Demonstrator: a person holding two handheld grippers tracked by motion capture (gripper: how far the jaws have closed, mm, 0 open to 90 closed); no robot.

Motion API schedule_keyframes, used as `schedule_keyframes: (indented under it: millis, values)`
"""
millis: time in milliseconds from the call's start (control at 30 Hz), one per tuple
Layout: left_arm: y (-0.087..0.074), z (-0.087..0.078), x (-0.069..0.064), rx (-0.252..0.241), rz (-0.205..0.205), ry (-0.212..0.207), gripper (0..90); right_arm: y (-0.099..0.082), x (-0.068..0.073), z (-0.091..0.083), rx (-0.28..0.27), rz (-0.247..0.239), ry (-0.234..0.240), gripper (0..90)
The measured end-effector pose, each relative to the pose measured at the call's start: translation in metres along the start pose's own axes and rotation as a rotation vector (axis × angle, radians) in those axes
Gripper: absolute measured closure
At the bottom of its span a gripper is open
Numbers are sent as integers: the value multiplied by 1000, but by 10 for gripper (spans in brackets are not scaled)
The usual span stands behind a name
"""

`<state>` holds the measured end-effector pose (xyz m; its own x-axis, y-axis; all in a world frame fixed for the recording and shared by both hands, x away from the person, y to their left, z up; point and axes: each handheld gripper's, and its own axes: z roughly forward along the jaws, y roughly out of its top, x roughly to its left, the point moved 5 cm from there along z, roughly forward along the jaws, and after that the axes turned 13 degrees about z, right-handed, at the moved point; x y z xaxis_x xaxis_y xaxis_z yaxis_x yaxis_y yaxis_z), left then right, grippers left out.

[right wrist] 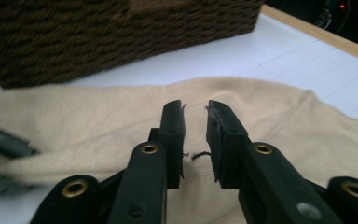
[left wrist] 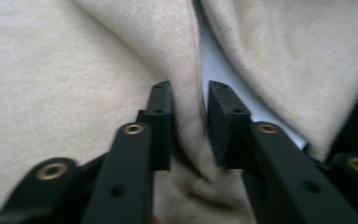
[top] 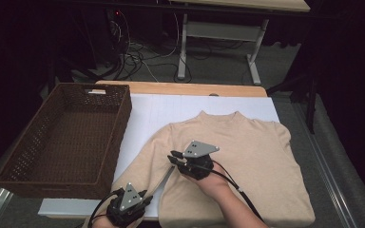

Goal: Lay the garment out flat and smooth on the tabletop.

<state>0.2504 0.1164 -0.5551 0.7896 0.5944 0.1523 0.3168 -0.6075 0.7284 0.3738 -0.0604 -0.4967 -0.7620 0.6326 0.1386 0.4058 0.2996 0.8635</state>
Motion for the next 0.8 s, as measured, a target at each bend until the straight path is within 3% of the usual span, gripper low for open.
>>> schedule_keyframes:
  millis: [67, 167, 233, 333, 400, 500, 533, 667, 733, 800]
  values:
    - [2, -3, -1, -23, -4, 5, 552, 4, -10, 0, -7, 19, -27, 740]
    - [10, -10, 2, -107, -35, 11, 540, 5, -21, 2, -3, 36, -60, 740]
    - [15, -7, 6, -131, -48, 15, 513, 3, -39, 9, 21, 63, -108, 739]
    - [23, 10, 10, -98, -17, -11, 486, 1, -51, 17, 42, 80, -130, 738]
    - [28, 25, 14, -39, 14, -31, 493, 1, -65, 30, 76, 89, -152, 733]
    - [28, 38, 20, 11, 3, -108, 663, 5, -78, 42, 100, 106, -173, 732]
    - [27, 39, 21, 24, 8, -119, 727, 6, -80, 44, 106, 110, -181, 735]
    - [22, 31, 20, 31, 36, -153, 761, 6, -80, 40, 112, 114, -190, 771]
    - [18, 25, 21, 16, -2, -175, 754, 0, -72, 32, 116, 111, -174, 800]
    - [21, 20, 22, -13, -17, -162, 687, -7, -66, 27, 126, 95, -159, 814]
